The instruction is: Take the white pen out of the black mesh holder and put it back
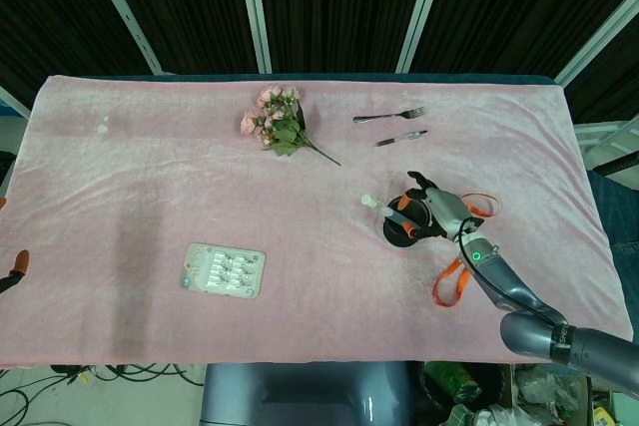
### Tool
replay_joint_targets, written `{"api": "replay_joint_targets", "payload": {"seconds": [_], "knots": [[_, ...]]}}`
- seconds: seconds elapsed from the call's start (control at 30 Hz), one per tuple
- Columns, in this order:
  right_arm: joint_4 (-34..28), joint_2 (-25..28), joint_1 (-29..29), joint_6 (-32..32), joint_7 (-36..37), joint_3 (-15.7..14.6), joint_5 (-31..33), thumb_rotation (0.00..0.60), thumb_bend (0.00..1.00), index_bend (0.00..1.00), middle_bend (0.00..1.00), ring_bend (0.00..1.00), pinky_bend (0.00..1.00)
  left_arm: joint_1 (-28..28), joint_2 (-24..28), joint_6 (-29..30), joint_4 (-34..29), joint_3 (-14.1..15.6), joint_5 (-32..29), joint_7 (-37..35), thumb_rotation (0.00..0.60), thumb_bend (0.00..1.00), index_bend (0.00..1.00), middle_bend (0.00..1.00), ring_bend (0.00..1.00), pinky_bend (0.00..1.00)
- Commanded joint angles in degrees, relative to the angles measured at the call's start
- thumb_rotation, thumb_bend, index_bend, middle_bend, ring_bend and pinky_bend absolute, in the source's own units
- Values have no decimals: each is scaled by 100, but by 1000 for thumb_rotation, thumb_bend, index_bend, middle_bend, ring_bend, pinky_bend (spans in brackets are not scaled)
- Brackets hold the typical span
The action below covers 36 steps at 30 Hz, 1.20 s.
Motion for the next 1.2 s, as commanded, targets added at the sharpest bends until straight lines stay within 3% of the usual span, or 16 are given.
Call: {"api": "replay_joint_targets", "payload": {"seconds": [0.03,0.3,0.53,0.63,0.67,0.73,0.83,1.03,1.2], "knots": [[-15,28,-8,-17,36,13,-25,600,325,415,8,64,188,-3,-1,-9,-1,1,-4,6,600,354,133,105,0,42],[-125,168,-81,70,201,113,-86,600,324,405,8,64,189,-10,-10,-28,0,5,-10,30,600,354,133,105,0,42],[-594,644,-387,458,711,421,-353,600,325,356,8,64,189,-10,-10,-27,-2,3,-16,43,600,354,133,105,0,42],[-874,972,-711,991,934,539,-734,600,312,296,8,65,189,-8,-8,-30,-5,7,-13,39,600,354,133,105,0,42],[-959,1172,-1046,1761,705,520,-1117,600,302,275,8,65,189,-9,-8,-31,-11,8,-9,35,600,354,133,105,0,42],[-1257,1334,-1720,3096,363,302,-1794,600,288,256,6,64,188,-15,-4,-64,-26,32,4,44,600,354,133,105,0,42],[-1343,1378,-2254,3993,70,-14,-2329,600,277,244,3,65,189,-12,26,-97,-78,48,-11,62,600,354,133,105,0,42],[-1132,1191,-3039,5182,-575,-551,-2995,600,275,220,0,64,189,22,96,-101,-199,39,-66,-2,600,354,133,105,0,42],[-923,1123,-3394,5402,-891,-927,-3203,600,275,202,0,65,189,53,153,-53,-182,20,-76,-56,600,354,133,104,0,42]]}}
